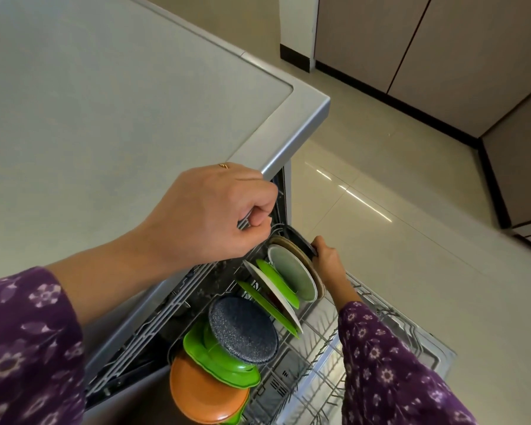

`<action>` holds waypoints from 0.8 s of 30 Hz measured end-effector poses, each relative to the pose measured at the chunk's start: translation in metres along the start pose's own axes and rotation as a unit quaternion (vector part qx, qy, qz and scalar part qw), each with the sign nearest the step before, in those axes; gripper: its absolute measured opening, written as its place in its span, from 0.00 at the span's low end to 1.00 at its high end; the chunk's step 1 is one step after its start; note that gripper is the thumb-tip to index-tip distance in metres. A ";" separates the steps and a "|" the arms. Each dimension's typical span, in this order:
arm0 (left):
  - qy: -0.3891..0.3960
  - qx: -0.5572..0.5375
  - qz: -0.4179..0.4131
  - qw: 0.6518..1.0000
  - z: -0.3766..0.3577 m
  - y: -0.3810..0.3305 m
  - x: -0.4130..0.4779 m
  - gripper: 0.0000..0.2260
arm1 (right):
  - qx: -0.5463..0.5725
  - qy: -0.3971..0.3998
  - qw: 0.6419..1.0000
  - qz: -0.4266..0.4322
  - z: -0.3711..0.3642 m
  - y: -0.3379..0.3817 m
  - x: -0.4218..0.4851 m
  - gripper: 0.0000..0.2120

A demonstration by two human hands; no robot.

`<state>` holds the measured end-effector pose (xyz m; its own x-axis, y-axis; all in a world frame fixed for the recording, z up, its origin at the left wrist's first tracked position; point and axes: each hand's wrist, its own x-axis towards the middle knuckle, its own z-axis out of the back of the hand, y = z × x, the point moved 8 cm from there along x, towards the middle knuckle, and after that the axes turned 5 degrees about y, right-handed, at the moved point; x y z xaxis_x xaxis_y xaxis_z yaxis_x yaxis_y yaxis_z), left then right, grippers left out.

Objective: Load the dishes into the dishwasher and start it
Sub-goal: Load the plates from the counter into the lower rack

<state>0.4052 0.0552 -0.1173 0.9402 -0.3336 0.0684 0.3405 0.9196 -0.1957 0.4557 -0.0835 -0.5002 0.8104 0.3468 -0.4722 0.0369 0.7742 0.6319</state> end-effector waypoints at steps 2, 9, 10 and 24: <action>0.002 0.000 -0.004 1.000 0.000 -0.001 0.000 0.13 | 0.000 0.019 1.000 0.010 0.002 0.006 0.008 0.03; -0.004 0.000 -0.010 1.000 0.000 -0.001 -0.001 0.14 | -0.039 0.056 0.997 0.025 -0.003 0.024 0.024 0.05; -0.006 -0.001 -0.011 1.000 0.000 -0.001 -0.001 0.14 | -0.047 0.060 0.997 0.026 -0.005 0.025 0.025 0.07; -0.029 -0.020 -0.023 0.999 0.001 0.004 -0.004 0.10 | -0.074 0.101 0.991 -0.040 0.006 0.009 0.015 0.18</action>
<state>0.4022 0.0600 -0.1178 0.9226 -0.3614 0.1348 0.3839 0.8943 -0.2299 0.4723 -0.0745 -0.4977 0.6746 0.3680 -0.6399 -0.0019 0.8677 0.4970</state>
